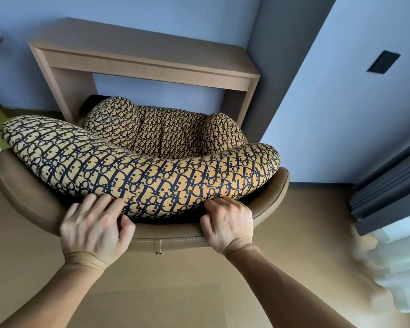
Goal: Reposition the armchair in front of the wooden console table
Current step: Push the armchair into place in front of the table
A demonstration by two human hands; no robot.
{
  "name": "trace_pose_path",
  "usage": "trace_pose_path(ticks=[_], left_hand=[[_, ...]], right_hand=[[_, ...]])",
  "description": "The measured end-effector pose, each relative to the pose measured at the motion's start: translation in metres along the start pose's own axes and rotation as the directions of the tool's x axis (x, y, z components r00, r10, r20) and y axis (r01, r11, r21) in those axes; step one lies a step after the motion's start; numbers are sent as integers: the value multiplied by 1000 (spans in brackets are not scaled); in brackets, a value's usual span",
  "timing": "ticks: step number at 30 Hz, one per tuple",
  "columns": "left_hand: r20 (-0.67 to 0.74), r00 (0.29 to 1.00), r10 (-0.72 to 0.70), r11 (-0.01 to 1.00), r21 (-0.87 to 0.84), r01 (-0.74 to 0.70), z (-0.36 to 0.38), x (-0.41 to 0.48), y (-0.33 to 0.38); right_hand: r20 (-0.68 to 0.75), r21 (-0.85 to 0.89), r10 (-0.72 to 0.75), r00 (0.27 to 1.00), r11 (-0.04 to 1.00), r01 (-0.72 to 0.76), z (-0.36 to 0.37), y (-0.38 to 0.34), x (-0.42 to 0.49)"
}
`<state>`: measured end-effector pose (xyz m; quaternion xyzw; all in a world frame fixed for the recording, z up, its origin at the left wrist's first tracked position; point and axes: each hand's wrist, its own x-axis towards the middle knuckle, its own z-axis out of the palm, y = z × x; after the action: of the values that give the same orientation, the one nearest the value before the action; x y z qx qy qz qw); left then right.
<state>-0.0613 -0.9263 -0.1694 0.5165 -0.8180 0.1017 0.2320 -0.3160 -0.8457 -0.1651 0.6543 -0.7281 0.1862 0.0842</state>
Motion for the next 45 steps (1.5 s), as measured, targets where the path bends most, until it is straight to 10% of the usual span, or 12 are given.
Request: trace_pose_path(ticks=[45], left_hand=[[-25,1000,18,999,52,-17,99,156,-19]], right_hand=[[-98,-24,-11,995,1000,9,66,50,165]])
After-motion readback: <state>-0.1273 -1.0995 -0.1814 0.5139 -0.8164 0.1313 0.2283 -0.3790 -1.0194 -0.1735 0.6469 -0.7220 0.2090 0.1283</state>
